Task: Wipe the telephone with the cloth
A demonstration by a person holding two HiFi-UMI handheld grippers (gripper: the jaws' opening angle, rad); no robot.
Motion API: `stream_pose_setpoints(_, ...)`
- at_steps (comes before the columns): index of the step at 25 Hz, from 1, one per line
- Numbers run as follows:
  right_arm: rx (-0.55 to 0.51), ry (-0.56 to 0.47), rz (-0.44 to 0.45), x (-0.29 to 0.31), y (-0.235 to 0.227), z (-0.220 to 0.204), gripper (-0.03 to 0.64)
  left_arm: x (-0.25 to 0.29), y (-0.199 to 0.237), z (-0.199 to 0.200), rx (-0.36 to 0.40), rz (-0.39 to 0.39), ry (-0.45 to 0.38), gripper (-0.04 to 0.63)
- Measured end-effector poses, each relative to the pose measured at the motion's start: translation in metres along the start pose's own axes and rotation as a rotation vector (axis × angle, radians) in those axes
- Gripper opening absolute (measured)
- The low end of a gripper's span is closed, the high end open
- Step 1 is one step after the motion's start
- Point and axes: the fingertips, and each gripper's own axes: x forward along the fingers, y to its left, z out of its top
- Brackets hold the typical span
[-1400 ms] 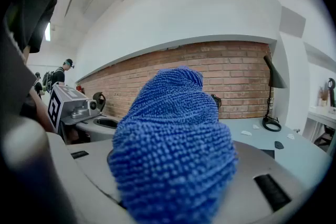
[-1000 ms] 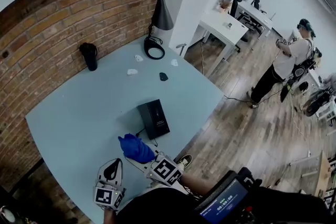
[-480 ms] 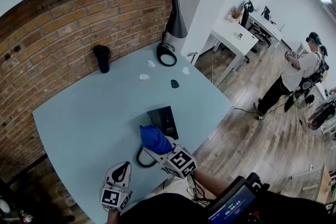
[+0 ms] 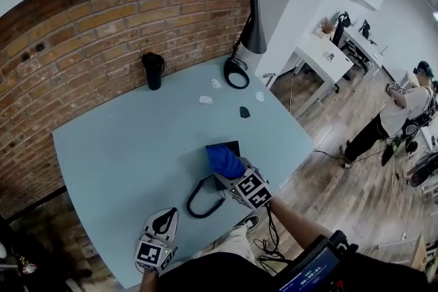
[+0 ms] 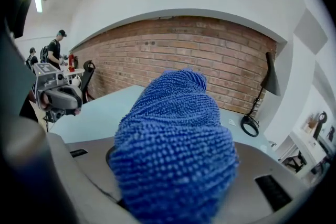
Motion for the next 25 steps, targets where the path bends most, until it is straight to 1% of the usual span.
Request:
stream_pose_setpoints(4,-0.131,0.131,-0.04,0.015,-0.023,-0.016,0.186,0.001,0.003,-0.002,-0.003,0.004,-0.005,0.018)
stream_pose_setpoints(10,-0.306,0.304,-0.047,0.034,-0.037,-0.044,0.186,0.002,0.008,-0.001,-0.014,0.021,-0.001,0.018)
stream_pose_setpoints(14,-0.45,0.444,-0.094,0.04,-0.057,-0.069,0.186,0.004,0.01,-0.005,-0.015,0.028,-0.002,0.018)
stream_pose_setpoints(15,-0.461,0.465,-0.095,0.041,-0.061,-0.073,0.186,0.005,0.011,-0.007,-0.018,0.03,-0.004,0.018)
stream_pose_setpoints(16,-0.445,0.476,-0.087,0.044,-0.063,-0.076,0.186,0.005,0.012,-0.007,-0.021,0.033,-0.005,0.018)
stream_pose_setpoints(19,-0.349,0.501,-0.054,0.053,-0.067,-0.08,0.186,0.003,0.017,-0.006,-0.03,0.046,-0.003,0.018)
stream_pose_setpoints(22,-0.296,0.549,-0.025,0.06,-0.071,-0.087,0.186,0.003,0.022,-0.007,-0.036,0.059,0.001,0.018)
stream_pose_setpoints(25,-0.135,0.602,0.068,0.067,-0.064,-0.095,0.186,0.004,0.025,-0.009,-0.045,0.064,0.005,0.018)
